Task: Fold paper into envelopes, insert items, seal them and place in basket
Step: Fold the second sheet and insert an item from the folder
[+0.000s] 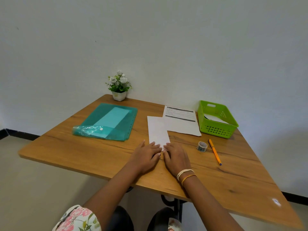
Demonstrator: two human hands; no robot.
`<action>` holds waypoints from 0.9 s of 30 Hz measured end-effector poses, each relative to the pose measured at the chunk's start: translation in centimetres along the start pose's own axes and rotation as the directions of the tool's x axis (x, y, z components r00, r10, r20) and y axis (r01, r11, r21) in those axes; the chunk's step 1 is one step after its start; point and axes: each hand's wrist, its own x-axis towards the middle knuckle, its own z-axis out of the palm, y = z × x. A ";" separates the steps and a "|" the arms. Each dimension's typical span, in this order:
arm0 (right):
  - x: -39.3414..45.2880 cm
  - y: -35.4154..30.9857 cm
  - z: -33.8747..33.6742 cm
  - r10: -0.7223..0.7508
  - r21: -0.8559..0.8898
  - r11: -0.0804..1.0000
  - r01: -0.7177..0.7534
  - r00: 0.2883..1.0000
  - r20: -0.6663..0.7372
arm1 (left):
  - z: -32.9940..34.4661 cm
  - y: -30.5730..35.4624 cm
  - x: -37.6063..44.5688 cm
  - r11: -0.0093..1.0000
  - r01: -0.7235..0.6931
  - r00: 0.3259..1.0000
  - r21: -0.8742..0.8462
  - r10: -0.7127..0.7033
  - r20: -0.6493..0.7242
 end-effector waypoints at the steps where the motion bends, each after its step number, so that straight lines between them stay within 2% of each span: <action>1: -0.3 -0.2 -0.1 -0.035 0.017 0.999 0.035 0.999 0.037 | 0.0 0.0 -0.1 1.000 -0.004 1.000 0.011 0.004 0.017; 3: -0.6 -0.6 -0.2 -0.065 0.046 0.997 0.060 0.992 0.109 | -0.3 -0.1 -0.2 1.000 0.017 0.998 -0.025 -0.015 0.067; 7: -1.0 -0.8 -0.7 -0.021 0.023 1.000 0.018 0.990 0.142 | -0.3 -0.3 -0.5 0.998 0.054 0.995 -0.033 -0.051 0.091; 17: -1.2 -0.3 -1.0 0.116 -0.049 0.993 -0.111 0.987 0.115 | -0.9 -1.2 -1.5 0.992 0.123 0.990 0.040 -0.126 0.070; 20: -0.1 -1.5 -0.9 0.208 -0.052 0.978 -0.204 0.975 0.082 | -1.0 -0.9 -1.5 0.991 0.126 0.990 0.035 -0.127 0.058; 22: 1.2 -2.1 -0.8 0.324 -0.020 0.946 -0.324 0.942 0.086 | -1.0 -0.9 -1.5 0.992 0.123 0.991 0.033 -0.124 0.054; 25: 3.4 -2.6 -1.1 0.497 0.071 0.853 -0.518 0.845 0.196 | -0.9 -1.0 -1.4 0.992 0.120 0.992 0.025 -0.121 0.044; 27: 4.7 -2.9 -1.7 0.555 0.168 0.776 -0.609 0.784 0.278 | -0.7 -1.2 -1.4 0.993 0.118 0.992 0.019 -0.118 0.033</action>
